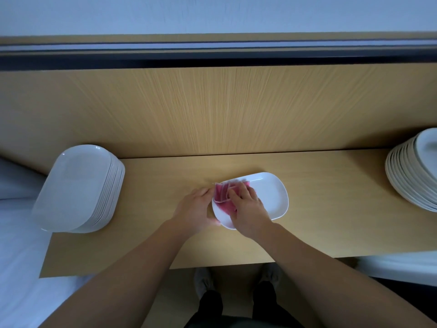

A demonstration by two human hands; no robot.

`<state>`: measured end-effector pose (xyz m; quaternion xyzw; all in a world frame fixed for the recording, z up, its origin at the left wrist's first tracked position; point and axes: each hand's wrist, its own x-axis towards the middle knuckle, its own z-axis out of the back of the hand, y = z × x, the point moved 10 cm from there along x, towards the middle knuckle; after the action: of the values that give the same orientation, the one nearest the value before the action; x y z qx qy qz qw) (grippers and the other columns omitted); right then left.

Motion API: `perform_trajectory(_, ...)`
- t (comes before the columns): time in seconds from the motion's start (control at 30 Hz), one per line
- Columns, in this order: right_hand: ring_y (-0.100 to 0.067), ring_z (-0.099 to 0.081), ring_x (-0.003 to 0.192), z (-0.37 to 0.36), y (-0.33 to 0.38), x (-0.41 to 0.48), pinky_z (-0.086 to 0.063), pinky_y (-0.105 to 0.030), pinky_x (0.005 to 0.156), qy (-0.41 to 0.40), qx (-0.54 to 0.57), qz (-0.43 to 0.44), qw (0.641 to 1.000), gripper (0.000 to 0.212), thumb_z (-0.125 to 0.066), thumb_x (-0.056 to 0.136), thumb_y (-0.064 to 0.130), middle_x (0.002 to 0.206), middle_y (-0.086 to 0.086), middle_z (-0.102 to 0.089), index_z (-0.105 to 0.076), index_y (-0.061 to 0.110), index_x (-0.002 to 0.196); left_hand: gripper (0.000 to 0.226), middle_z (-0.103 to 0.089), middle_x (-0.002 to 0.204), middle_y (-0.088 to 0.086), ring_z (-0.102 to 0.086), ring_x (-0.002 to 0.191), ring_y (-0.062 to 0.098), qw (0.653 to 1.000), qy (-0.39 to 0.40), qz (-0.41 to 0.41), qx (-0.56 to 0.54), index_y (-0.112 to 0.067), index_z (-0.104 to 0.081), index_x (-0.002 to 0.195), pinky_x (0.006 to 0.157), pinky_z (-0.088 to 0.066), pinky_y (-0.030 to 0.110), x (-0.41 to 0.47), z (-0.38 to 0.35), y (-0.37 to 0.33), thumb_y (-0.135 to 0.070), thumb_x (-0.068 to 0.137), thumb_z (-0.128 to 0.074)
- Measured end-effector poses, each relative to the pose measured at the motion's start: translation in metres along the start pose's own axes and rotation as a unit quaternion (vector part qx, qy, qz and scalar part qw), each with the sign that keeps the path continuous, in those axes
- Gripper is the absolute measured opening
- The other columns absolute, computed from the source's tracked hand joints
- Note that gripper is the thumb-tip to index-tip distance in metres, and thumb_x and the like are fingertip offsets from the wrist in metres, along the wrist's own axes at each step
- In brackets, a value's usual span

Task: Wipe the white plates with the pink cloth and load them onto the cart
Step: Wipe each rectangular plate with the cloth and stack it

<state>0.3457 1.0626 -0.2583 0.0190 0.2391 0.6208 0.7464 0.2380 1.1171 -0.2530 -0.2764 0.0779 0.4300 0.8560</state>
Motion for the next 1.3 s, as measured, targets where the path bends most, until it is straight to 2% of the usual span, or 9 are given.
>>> perform_trajectory(0.1, -0.044, 0.0, 0.144, -0.018, 0.011, 0.007, -0.008, -0.054, 0.118, 0.055, -0.066, 0.023, 0.996, 0.064, -0.042, 0.098, 0.035, 0.161, -0.002, -0.002, -0.012, 0.027, 0.154, 0.102, -0.039, 0.146, -0.01, -0.037, 0.133, 0.014, 1.0, 0.01, -0.003, 0.004, -0.027, -0.021, 0.152, 0.105, -0.033, 0.026, 0.001, -0.002, 0.0, -0.056, 0.069, -0.075)
perform_trajectory(0.2, -0.048, 0.004, 0.143, -0.027, 0.022, -0.002, -0.001, -0.058, 0.117, 0.081, -0.152, 0.132, 0.976, 0.073, -0.045, 0.092, 0.025, 0.161, -0.004, -0.006, -0.007, 0.026, 0.154, 0.098, -0.039, 0.147, -0.007, -0.037, 0.133, 0.015, 1.0, 0.013, -0.008, 0.018, -0.024, -0.026, 0.15, 0.106, -0.031, 0.026, 0.003, -0.002, -0.001, -0.058, 0.07, -0.073)
perform_trajectory(0.27, -0.046, 0.008, 0.144, -0.027, 0.021, -0.015, 0.003, -0.052, 0.119, 0.104, -0.147, 0.187, 0.966, 0.068, -0.044, 0.095, 0.028, 0.161, 0.0, -0.008, -0.011, 0.028, 0.154, 0.1, -0.036, 0.149, -0.004, -0.033, 0.136, 0.016, 0.999, 0.017, -0.016, 0.048, -0.02, -0.026, 0.15, 0.108, -0.028, 0.027, 0.003, 0.0, -0.003, -0.063, 0.071, -0.069)
perform_trajectory(0.43, -0.035, 0.021, 0.145, -0.02, 0.011, -0.03, 0.018, -0.035, 0.112, 0.156, -0.126, 0.209, 0.957, 0.068, -0.049, 0.096, 0.041, 0.162, 0.006, 0.0, -0.015, 0.029, 0.154, 0.087, -0.029, 0.151, -0.001, -0.029, 0.138, 0.019, 0.991, 0.016, -0.066, 0.114, -0.025, -0.03, 0.149, 0.11, -0.026, 0.031, 0.004, -0.001, -0.016, -0.064, 0.078, -0.062)
perform_trajectory(0.8, -0.026, 0.011, 0.148, -0.008, -0.024, -0.041, 0.01, -0.035, 0.119, 0.154, -0.097, 0.24, 0.953, 0.048, -0.045, 0.1, 0.036, 0.16, 0.014, -0.014, -0.036, 0.035, 0.147, 0.077, -0.032, 0.146, -0.001, -0.028, 0.136, 0.018, 0.989, 0.045, -0.045, 0.132, -0.042, -0.035, 0.144, 0.111, -0.023, 0.032, 0.009, 0.0, -0.005, -0.071, 0.076, -0.058)
perform_trajectory(0.93, -0.023, 0.002, 0.149, 0.008, -0.044, -0.044, 0.014, -0.023, 0.113, 0.141, -0.075, 0.205, 0.966, 0.056, -0.02, 0.097, 0.051, 0.156, 0.015, -0.026, -0.044, 0.031, 0.143, 0.075, -0.031, 0.147, -0.001, -0.027, 0.137, 0.016, 0.989, 0.048, -0.036, 0.137, -0.043, -0.035, 0.144, 0.111, -0.022, 0.032, 0.008, 0.003, -0.006, -0.07, 0.078, -0.058)
perform_trajectory(1.07, -0.016, -0.008, 0.148, 0.023, -0.069, -0.047, -0.005, -0.021, 0.116, 0.134, -0.087, 0.167, 0.973, 0.041, -0.033, 0.104, 0.024, 0.155, 0.013, -0.031, -0.045, 0.028, 0.143, 0.077, -0.024, 0.152, -0.002, -0.02, 0.14, 0.017, 0.989, 0.042, -0.048, 0.136, -0.042, -0.032, 0.146, 0.114, -0.015, 0.031, 0.007, 0.007, -0.012, -0.069, 0.078, -0.058)
perform_trajectory(1.2, -0.023, -0.032, 0.14, 0.042, -0.063, -0.043, -0.028, -0.035, 0.116, 0.108, -0.099, 0.196, 0.97, 0.039, -0.047, 0.095, 0.007, 0.144, 0.003, -0.049, -0.061, 0.017, 0.13, 0.078, -0.017, 0.157, 0.0, -0.007, 0.144, 0.018, 0.979, 0.019, -0.12, 0.161, -0.029, -0.039, 0.145, 0.116, 0.001, 0.028, 0.007, 0.01, -0.03, -0.066, 0.079, -0.059)
perform_trajectory(1.3, -0.03, -0.056, 0.117, 0.057, -0.054, -0.025, -0.053, -0.039, 0.091, 0.04, -0.128, 0.23, 0.964, 0.043, -0.064, 0.074, -0.002, 0.122, 0.0, -0.064, -0.07, 0.017, 0.113, 0.073, -0.042, 0.149, 0.002, -0.034, 0.139, 0.017, 0.966, 0.035, -0.18, 0.183, -0.018, -0.06, 0.13, 0.117, -0.016, 0.031, 0.002, -0.001, -0.051, -0.064, 0.074, -0.068)
